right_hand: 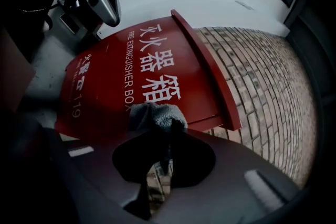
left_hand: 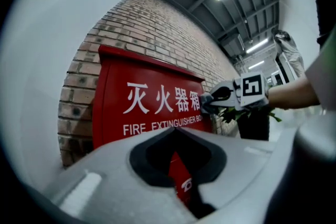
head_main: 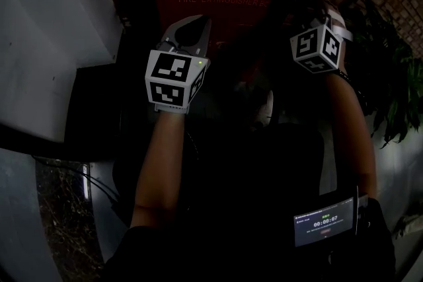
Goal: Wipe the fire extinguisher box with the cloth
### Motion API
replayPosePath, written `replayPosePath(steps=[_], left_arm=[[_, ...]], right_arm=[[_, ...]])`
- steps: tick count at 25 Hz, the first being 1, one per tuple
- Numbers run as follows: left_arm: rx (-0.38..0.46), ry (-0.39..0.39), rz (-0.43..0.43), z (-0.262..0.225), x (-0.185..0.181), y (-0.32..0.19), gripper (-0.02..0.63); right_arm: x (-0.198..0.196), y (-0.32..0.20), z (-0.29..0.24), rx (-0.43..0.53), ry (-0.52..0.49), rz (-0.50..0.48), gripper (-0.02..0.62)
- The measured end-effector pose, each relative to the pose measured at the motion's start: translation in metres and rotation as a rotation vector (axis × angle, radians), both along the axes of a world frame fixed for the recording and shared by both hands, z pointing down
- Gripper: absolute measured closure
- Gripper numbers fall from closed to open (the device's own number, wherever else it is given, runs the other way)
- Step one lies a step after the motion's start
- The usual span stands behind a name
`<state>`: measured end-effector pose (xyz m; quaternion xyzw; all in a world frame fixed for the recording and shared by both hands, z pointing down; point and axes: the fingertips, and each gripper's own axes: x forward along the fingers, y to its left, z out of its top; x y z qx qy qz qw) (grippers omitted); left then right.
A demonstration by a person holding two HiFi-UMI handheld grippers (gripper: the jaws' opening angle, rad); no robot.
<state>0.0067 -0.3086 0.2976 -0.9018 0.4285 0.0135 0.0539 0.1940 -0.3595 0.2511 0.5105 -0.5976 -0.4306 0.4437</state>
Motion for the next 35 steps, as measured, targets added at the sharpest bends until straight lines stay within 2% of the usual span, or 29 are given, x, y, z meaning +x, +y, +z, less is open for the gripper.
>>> replayPosePath(steps=[4, 13, 18, 21, 23, 25, 28, 31, 35], left_arm=[[-0.013, 0.018, -0.012, 0.002, -0.021, -0.001, 0.604], [-0.012, 0.058, -0.1, 0.001, -0.079, -0.004, 0.604], [-0.025, 0.091, -0.151, 0.0, -0.116, -0.008, 0.604], [-0.029, 0.148, -0.171, -0.001, -0.134, -0.011, 0.604], [-0.042, 0.193, -0.163, 0.003, -0.138, -0.015, 0.604], [-0.063, 0.206, -0.158, 0.01, -0.137, -0.018, 0.604], [-0.076, 0.189, -0.14, 0.017, -0.124, -0.022, 0.604], [-0.076, 0.16, -0.116, 0.021, -0.109, -0.026, 0.604], [-0.096, 0.143, -0.086, 0.033, -0.085, -0.027, 0.604]], right_arm=[[-0.027, 0.011, 0.001, -0.006, 0.019, -0.037, 0.56], [-0.194, 0.025, 0.016, -0.036, 0.027, -0.303, 0.56], [-0.258, 0.02, 0.035, -0.067, 0.035, -0.392, 0.56], [-0.287, 0.016, 0.038, -0.069, 0.033, -0.438, 0.56], [-0.298, 0.01, 0.043, -0.076, 0.04, -0.45, 0.56], [-0.299, 0.004, 0.047, -0.089, 0.031, -0.448, 0.56], [-0.293, 0.0, 0.05, -0.091, 0.003, -0.446, 0.56], [-0.288, -0.002, 0.054, -0.081, 0.015, -0.442, 0.56], [-0.265, 0.0, 0.061, -0.088, 0.019, -0.418, 0.56]])
